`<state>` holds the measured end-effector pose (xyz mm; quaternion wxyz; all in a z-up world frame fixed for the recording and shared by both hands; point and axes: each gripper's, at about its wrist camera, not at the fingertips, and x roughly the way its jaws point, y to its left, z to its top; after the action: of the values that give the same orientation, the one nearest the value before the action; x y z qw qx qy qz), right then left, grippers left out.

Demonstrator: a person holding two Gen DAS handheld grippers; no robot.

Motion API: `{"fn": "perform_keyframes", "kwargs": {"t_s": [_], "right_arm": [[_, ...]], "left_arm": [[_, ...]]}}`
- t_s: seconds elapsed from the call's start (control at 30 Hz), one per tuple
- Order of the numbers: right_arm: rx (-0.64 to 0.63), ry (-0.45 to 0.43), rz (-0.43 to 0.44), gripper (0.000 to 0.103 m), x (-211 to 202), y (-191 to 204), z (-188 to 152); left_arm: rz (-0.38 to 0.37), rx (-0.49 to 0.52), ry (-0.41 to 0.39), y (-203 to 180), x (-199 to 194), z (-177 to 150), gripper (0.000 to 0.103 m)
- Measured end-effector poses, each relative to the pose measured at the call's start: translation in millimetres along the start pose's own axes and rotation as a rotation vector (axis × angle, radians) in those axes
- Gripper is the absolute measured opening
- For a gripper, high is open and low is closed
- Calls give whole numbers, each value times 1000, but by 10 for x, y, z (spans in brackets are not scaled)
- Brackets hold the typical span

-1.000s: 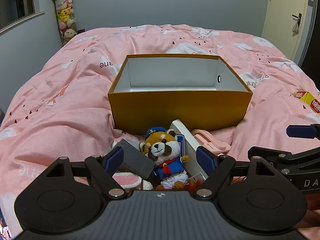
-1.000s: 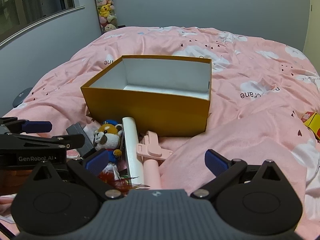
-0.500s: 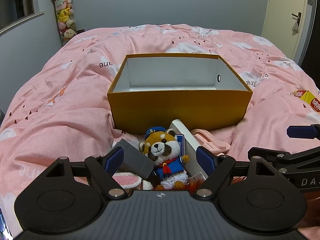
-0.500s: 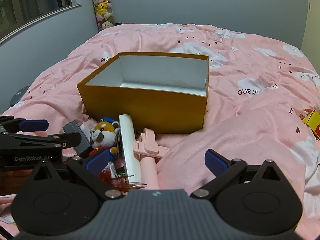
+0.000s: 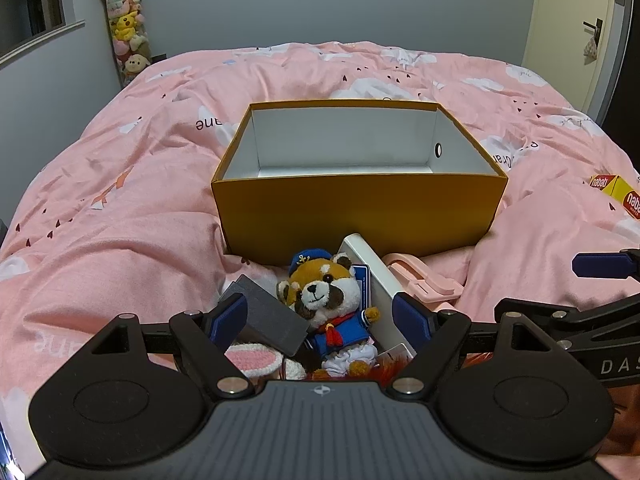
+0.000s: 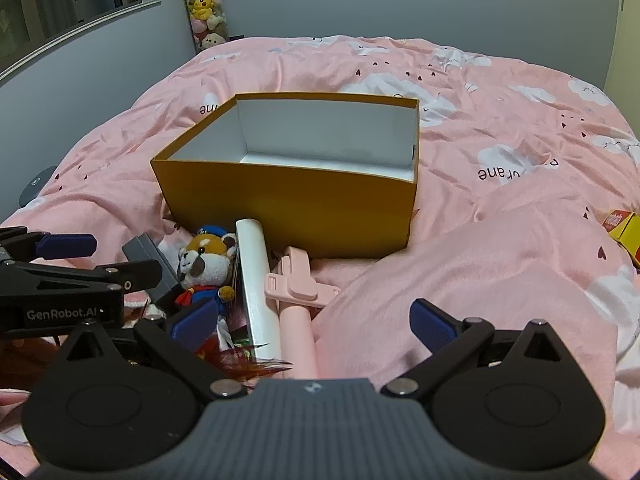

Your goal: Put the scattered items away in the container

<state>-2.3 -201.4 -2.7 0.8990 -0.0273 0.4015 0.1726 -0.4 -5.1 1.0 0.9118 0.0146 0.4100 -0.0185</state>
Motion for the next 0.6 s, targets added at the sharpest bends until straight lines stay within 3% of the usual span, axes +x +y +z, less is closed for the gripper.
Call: {"fn": "perform_keyframes", "kwargs": {"t_s": [0.6], "right_arm": [[-4,50,6,102,119,-10,-5]], "left_arm": [[-1,-4,15,10,66,6,94]]}}
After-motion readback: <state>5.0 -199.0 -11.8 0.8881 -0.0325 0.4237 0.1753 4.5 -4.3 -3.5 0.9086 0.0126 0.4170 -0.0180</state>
